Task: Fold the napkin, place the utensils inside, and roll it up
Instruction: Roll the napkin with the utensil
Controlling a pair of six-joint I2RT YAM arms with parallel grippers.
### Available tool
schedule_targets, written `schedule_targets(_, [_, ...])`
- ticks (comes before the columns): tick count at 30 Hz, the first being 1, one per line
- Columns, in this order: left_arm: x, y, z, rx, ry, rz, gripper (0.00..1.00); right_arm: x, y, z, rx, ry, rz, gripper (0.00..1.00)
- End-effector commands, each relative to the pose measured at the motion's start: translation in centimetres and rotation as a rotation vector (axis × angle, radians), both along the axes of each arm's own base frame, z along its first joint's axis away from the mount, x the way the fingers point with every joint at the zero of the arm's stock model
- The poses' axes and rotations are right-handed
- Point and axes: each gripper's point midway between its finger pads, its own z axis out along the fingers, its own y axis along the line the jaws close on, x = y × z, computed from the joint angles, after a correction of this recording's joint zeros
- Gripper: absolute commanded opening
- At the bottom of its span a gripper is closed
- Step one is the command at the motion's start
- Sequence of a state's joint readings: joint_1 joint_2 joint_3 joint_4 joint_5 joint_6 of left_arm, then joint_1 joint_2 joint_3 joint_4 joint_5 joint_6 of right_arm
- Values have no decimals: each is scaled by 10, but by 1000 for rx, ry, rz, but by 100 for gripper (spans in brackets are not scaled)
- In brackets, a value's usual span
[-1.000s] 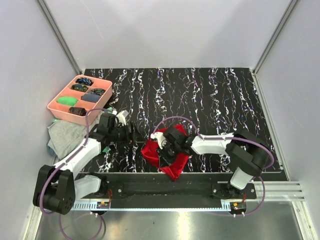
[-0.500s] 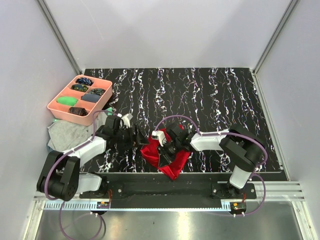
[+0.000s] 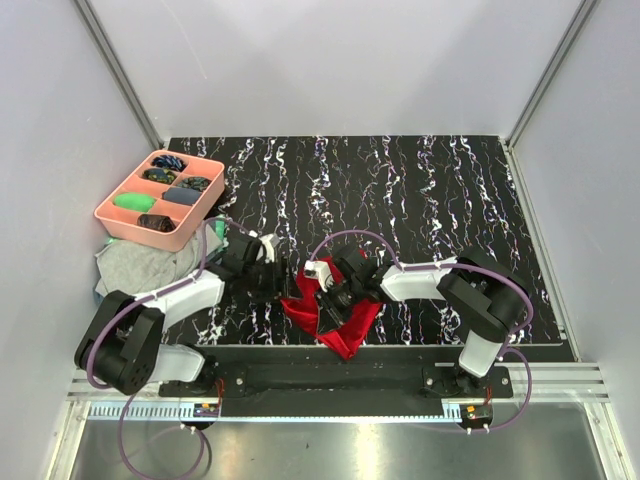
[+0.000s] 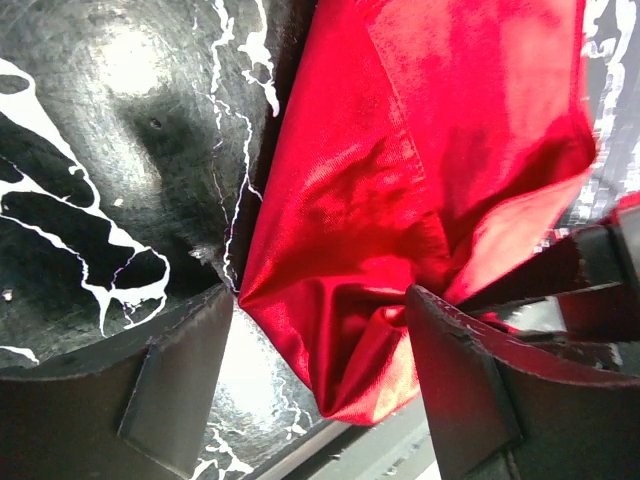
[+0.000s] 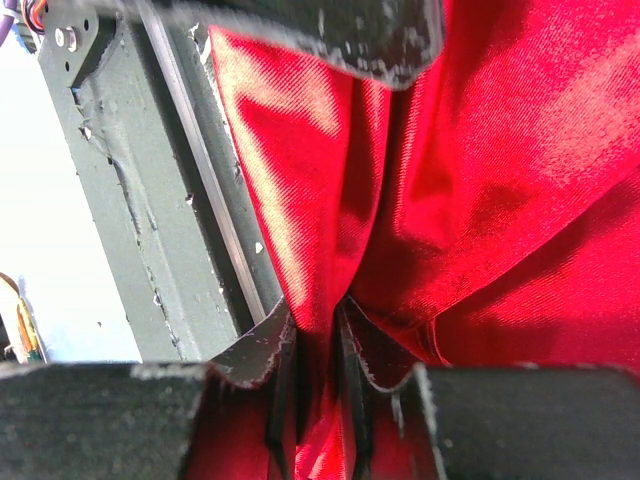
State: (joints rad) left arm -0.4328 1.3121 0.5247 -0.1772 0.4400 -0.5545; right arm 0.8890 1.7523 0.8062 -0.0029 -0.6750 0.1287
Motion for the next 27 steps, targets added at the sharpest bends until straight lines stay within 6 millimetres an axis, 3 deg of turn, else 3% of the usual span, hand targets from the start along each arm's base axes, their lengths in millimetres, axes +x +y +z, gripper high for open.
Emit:
schedule_targets(1, [8, 12, -12, 182, -57, -2, 75, 5, -10, -17, -67, -3, -26, 23])
schedule_targets(5, [8, 16, -17, 232, -67, -3, 71, 6, -11, -18, -68, -1, -30, 23])
schedule_targets(14, [5, 13, -24, 269, -83, -29, 52, 8, -10, -18, -71, -2, -36, 24])
schedule_targets(23, [-2, 6, -31, 276, -13, -72, 6, 17, -9, -9, -100, -19, -79, 36])
schedule_targets(27, [-4, 6, -32, 304, 32, -95, 0, 25, -6, 11, -105, -46, -99, 47])
